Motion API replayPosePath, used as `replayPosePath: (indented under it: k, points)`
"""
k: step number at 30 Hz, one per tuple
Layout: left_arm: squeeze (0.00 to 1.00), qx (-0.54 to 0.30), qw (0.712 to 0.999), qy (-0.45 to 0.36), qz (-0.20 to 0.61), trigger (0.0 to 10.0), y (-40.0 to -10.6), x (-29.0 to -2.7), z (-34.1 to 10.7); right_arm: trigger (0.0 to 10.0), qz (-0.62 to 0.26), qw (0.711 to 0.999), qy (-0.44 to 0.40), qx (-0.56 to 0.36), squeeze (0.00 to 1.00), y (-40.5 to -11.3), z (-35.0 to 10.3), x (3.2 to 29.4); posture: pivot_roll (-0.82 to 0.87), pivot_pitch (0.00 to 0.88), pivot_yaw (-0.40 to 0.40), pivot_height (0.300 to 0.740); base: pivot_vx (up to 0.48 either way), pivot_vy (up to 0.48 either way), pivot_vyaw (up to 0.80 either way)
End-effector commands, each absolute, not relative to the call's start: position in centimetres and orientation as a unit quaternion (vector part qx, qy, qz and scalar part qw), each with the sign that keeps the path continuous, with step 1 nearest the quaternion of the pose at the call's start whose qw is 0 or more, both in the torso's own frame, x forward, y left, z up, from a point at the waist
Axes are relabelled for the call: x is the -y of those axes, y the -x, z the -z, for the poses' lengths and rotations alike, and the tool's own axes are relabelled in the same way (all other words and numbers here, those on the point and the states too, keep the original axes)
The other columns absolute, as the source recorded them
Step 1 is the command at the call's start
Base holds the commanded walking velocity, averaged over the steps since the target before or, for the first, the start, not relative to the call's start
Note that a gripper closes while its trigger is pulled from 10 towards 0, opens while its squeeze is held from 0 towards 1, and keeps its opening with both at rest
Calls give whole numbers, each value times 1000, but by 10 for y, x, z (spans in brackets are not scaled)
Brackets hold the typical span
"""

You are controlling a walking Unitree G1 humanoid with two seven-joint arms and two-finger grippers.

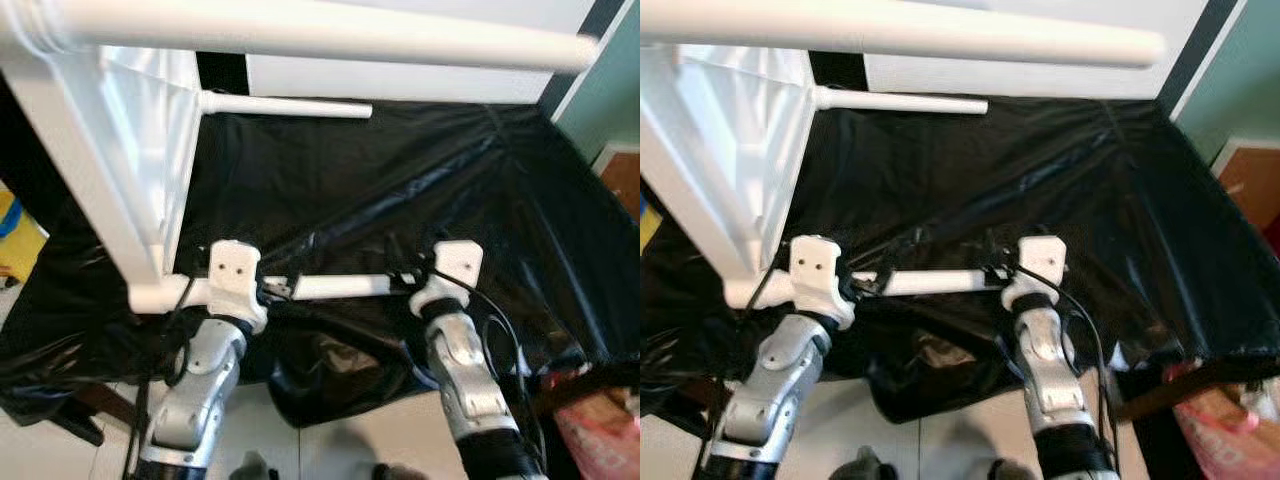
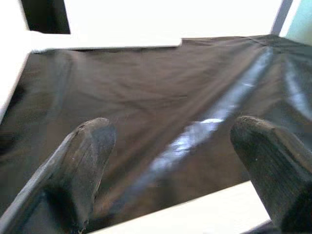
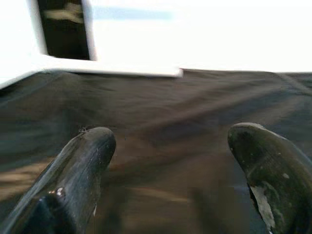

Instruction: Building children table

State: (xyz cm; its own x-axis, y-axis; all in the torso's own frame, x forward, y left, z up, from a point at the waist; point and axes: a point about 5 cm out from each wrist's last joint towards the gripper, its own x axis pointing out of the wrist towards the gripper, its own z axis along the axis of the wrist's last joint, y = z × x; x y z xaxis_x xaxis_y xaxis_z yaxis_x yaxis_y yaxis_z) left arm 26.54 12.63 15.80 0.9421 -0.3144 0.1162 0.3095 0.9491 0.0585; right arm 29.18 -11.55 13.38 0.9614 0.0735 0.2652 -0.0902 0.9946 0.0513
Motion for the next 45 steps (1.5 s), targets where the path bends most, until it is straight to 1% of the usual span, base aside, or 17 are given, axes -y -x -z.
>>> replayPosePath:
  k: [1,4,15,24,29,31,32,34,35,36,37,38,39,40,42,43,45]
  points:
    - [0,59,982,-15,178,10000,-264,-119,-158,10000,-25,991,-31,125,0,-290,-129,125,70,89,-66,740,0,461,0]
    - [0,64,981,-34,181,10000,-263,-117,-159,10000,-24,991,-31,125,0,-290,-128,125,71,84,-64,740,0,0,0]
    - [0,66,979,-48,188,10000,-264,-115,-162,10000,-20,992,-29,125,0,-291,-128,126,69,81,-65,740,0,0,0]
    - [0,58,973,-51,217,10000,-262,-110,-161,10000,16,993,-27,115,0,-293,-127,133,70,89,-69,740,0,0,0]
    - [0,46,969,-55,236,10000,-257,-107,-158,10000,44,993,-6,114,0,-294,-128,140,70,95,-68,740,0,0,0]
    - [0,28,970,-43,238,10000,-254,-109,-153,10000,47,990,33,132,0,-292,-135,145,66,101,-65,740,0,0,0]
    - [0,17,969,-27,244,10000,-252,-110,-151,10000,54,983,79,156,0,-289,-144,148,66,103,-64,740,0,0,0]
    - [0,17,969,-27,244,10000,-252,-110,-151,10000,54,983,79,156,0,-289,-144,148,66,103,-64,740,0,0,0]
    - [0,7,968,-15,251,10000,-249,-109,-149,10000,62,975,118,180,0,-287,-153,150,65,103,-63,740,0,0,0]
    - [0,7,968,-15,251,10000,-249,-109,-149,10000,62,975,118,180,0,-287,-153,150,65,103,-63,740,0,0,0]
    - [0,2,966,-8,257,10000,-248,-109,-148,10000,68,968,141,195,0,-285,-159,151,65,103,-63,740,0,0,0]
    - [0,-4,964,-8,266,10000,-246,-108,-147,10000,83,953,184,225,0,-281,-170,152,65,105,-61,740,0,0,0]
    - [0,-4,964,-8,266,10000,-246,-108,-147,10000,83,953,184,225,0,-281,-170,152,65,105,-61,740,0,0,0]
    - [0,-8,962,-11,272,10000,-244,-107,-146,10000,90,942,208,246,12,-278,-177,152,65,106,-59,740,0,0,0]
    - [0,-13,960,-15,278,10000,-244,-107,-144,10000,102,913,262,295,4,-271,-195,149,61,107,-56,740,0,0,0]
    - [0,-13,960,-15,278,10000,-244,-107,-144,10000,102,913,262,295,4,-271,-195,149,61,107,-56,740,0,0,0]
    - [0,-15,960,-17,280,10000,-244,-106,-144,10000,100,904,272,314,0,-269,-201,146,59,107,-53,740,0,0,0]
